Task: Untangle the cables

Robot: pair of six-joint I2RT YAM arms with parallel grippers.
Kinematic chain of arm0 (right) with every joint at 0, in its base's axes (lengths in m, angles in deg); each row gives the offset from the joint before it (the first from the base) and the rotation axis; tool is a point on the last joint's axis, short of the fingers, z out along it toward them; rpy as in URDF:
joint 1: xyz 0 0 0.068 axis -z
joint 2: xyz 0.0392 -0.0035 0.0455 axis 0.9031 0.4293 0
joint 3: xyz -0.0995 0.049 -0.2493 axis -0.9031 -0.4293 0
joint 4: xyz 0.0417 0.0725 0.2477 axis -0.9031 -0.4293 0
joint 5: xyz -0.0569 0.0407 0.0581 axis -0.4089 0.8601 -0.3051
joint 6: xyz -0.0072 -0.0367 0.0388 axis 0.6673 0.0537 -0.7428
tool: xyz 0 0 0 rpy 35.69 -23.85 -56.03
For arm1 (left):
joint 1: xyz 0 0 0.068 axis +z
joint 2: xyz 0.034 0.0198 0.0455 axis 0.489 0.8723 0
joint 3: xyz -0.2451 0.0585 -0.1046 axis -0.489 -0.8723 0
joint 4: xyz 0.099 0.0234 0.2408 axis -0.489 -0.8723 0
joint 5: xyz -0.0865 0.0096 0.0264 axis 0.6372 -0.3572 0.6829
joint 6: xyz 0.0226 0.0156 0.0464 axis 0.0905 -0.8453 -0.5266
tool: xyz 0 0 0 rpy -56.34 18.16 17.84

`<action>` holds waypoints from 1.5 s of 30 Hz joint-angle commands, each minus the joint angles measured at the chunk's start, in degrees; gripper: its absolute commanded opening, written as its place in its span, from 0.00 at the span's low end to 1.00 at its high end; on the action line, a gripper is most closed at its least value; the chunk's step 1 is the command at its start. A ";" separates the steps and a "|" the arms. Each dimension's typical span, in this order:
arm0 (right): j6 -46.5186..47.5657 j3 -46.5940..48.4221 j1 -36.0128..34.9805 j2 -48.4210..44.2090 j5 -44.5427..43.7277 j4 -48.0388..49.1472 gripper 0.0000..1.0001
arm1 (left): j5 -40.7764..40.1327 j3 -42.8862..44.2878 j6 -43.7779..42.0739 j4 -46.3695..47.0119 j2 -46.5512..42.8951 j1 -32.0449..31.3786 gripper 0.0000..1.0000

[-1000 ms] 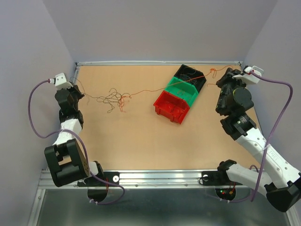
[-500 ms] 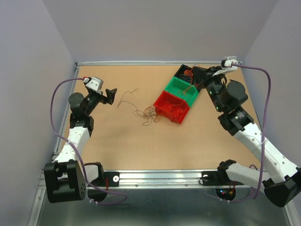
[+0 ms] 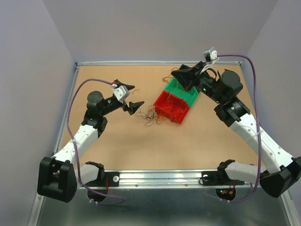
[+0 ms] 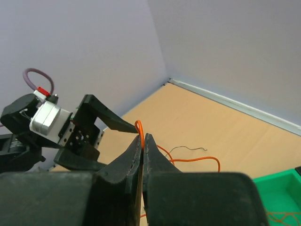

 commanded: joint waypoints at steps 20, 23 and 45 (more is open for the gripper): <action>-9.64 2.97 0.07 -0.74 4.51 15.17 0.01 | -8.83 21.03 -1.62 4.57 30.00 -23.54 0.18; -8.06 -0.61 0.07 -2.14 1.96 14.38 0.01 | -12.86 20.95 -1.62 2.27 27.48 -23.72 0.00; -2.95 -27.44 -0.19 1.98 20.49 39.67 0.72 | -20.71 49.78 -2.85 -35.53 11.38 -23.45 0.00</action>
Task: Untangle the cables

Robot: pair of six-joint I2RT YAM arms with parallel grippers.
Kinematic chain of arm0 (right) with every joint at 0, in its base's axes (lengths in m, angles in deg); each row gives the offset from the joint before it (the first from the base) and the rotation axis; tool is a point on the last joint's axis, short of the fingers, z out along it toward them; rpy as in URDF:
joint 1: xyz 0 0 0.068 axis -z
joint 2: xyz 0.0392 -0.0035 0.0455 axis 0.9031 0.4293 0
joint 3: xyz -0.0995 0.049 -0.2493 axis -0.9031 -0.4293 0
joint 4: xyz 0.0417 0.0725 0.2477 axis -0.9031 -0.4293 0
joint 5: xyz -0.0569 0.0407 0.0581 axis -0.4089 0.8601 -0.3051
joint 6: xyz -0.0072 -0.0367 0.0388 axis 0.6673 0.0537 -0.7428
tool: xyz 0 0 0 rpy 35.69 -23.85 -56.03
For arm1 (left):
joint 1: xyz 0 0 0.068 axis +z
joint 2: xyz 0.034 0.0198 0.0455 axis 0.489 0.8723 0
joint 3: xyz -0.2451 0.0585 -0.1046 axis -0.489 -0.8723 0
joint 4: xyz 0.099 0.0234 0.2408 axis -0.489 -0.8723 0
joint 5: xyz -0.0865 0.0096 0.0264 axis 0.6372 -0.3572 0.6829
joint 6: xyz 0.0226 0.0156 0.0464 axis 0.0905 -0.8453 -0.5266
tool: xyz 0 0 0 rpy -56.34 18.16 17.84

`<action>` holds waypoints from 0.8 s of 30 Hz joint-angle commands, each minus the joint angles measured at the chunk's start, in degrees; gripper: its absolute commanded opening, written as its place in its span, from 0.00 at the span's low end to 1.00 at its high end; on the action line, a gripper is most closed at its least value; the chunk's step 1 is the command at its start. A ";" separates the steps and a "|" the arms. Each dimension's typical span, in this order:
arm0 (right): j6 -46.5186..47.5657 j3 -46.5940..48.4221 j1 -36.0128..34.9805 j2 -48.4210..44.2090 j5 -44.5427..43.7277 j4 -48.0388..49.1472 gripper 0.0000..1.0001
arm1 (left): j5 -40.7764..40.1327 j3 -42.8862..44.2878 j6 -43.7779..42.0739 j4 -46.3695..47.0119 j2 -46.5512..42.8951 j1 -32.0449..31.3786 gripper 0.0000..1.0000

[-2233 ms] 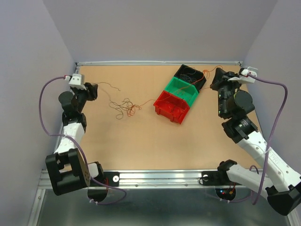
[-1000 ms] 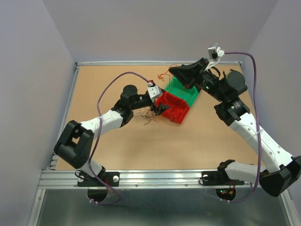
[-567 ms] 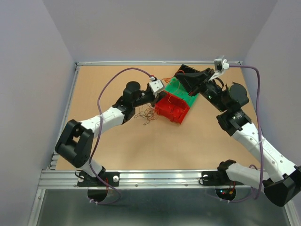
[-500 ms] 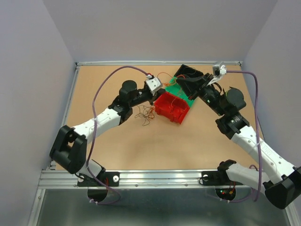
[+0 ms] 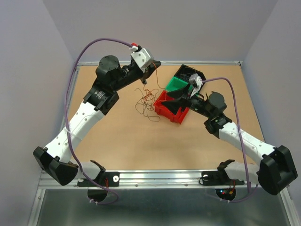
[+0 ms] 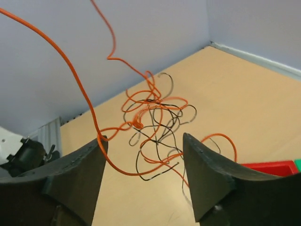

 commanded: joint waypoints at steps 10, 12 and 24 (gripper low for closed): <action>1.16 -2.05 -1.75 1.12 10.02 16.69 0.86 | -1.76 1.82 1.20 -5.41 -1.36 -0.13 0.00; 1.86 -3.01 -1.84 0.33 12.29 18.01 0.87 | -1.50 1.21 0.50 -5.41 -2.33 -0.13 0.00; 3.71 -1.53 -1.84 3.48 3.42 20.30 0.76 | 9.39 -7.75 -3.20 -1.10 -10.68 -0.13 0.00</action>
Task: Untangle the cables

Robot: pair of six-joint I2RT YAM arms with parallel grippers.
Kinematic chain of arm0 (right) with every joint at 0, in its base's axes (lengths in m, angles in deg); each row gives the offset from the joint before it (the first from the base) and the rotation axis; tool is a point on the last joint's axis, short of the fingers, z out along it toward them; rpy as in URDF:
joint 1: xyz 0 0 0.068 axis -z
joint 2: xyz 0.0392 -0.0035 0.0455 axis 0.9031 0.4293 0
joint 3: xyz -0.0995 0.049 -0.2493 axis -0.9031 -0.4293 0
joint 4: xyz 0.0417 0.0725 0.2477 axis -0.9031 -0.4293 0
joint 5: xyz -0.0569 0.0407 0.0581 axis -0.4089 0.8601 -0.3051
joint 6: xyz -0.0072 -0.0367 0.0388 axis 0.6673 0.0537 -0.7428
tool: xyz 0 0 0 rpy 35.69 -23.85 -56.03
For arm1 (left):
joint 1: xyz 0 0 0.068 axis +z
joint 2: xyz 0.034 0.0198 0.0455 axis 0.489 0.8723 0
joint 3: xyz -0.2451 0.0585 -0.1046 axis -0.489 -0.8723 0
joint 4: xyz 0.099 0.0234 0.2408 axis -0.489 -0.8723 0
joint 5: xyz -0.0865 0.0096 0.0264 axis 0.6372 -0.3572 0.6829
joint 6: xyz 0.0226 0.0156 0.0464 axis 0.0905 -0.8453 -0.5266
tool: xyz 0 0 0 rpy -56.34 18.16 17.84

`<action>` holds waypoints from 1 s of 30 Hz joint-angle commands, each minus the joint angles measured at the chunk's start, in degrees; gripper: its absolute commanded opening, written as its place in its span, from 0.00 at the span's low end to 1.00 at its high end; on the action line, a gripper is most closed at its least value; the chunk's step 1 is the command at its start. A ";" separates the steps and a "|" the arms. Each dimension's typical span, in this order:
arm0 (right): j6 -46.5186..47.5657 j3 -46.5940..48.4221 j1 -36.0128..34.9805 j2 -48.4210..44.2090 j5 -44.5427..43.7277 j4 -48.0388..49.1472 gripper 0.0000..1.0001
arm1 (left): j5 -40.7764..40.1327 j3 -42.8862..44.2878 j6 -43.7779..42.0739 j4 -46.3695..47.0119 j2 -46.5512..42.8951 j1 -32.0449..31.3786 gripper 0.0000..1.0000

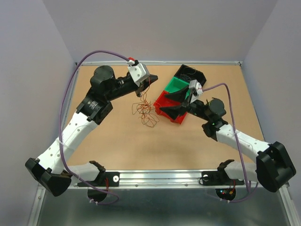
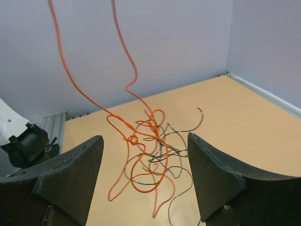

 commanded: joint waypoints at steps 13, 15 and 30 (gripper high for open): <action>4.89 15.43 -7.87 15.15 3.71 3.16 0.79 | 9.77 -4.34 -0.86 6.31 -2.90 -0.13 0.00; 5.68 16.48 -8.92 16.47 4.24 3.08 0.79 | 9.69 -4.69 -0.86 6.58 -2.64 -0.22 0.00; 7.26 21.23 -11.03 27.63 1.78 2.64 0.33 | 6.79 2.24 0.37 3.77 -4.21 -0.22 0.00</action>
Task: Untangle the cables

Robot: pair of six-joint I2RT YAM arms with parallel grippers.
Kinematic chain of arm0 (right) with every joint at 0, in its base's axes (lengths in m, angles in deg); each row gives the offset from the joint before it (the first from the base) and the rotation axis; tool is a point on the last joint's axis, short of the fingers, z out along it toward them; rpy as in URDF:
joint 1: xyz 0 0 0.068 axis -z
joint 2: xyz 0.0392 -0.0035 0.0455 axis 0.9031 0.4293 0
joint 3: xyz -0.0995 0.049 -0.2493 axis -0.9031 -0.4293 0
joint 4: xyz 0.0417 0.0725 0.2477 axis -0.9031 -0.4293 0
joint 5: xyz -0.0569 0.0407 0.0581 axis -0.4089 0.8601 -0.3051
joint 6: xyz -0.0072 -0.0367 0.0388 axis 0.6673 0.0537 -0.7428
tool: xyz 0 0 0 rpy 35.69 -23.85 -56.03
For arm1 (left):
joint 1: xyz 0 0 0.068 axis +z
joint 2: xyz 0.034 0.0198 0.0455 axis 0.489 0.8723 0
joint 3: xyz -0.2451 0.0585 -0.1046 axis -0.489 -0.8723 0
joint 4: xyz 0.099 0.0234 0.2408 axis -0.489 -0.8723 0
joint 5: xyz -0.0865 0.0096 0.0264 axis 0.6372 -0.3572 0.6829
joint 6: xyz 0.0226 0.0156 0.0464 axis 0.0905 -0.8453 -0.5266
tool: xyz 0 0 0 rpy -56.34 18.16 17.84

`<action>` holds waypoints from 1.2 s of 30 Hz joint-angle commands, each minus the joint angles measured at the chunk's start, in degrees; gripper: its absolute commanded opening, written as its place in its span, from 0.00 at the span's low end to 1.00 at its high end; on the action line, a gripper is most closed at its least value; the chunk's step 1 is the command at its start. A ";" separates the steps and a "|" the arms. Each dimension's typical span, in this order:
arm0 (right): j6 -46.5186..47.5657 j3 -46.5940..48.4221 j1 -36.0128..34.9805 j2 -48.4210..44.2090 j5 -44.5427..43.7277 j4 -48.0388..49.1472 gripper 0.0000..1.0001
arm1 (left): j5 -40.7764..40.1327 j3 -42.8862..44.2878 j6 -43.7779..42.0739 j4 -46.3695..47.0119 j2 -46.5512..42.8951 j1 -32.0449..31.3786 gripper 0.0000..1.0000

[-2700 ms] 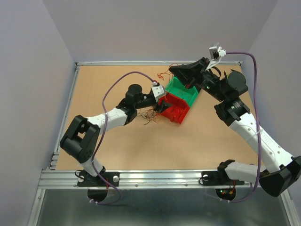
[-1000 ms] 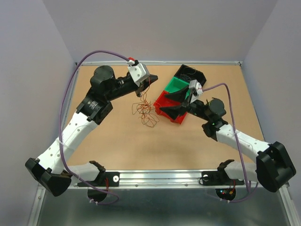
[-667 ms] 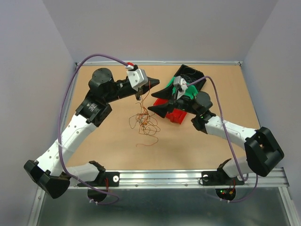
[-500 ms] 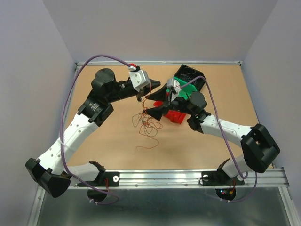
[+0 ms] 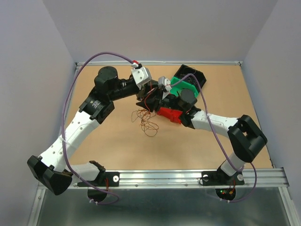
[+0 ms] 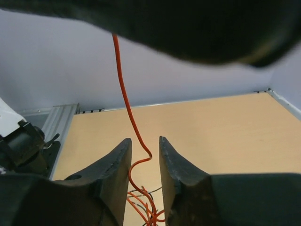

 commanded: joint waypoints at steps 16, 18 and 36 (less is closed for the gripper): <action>-5.22 -4.44 -2.85 23.59 -5.79 18.26 0.27 | -23.47 20.80 3.30 7.52 -5.93 -0.50 0.00; -5.23 -5.23 -2.85 23.24 -5.96 18.71 0.33 | -24.00 19.75 2.86 7.61 -6.02 -0.42 0.00; -2.33 -26.50 -2.85 -11.99 -14.48 10.28 1.00 | -17.42 -3.98 -1.19 12.97 -8.31 -0.59 0.00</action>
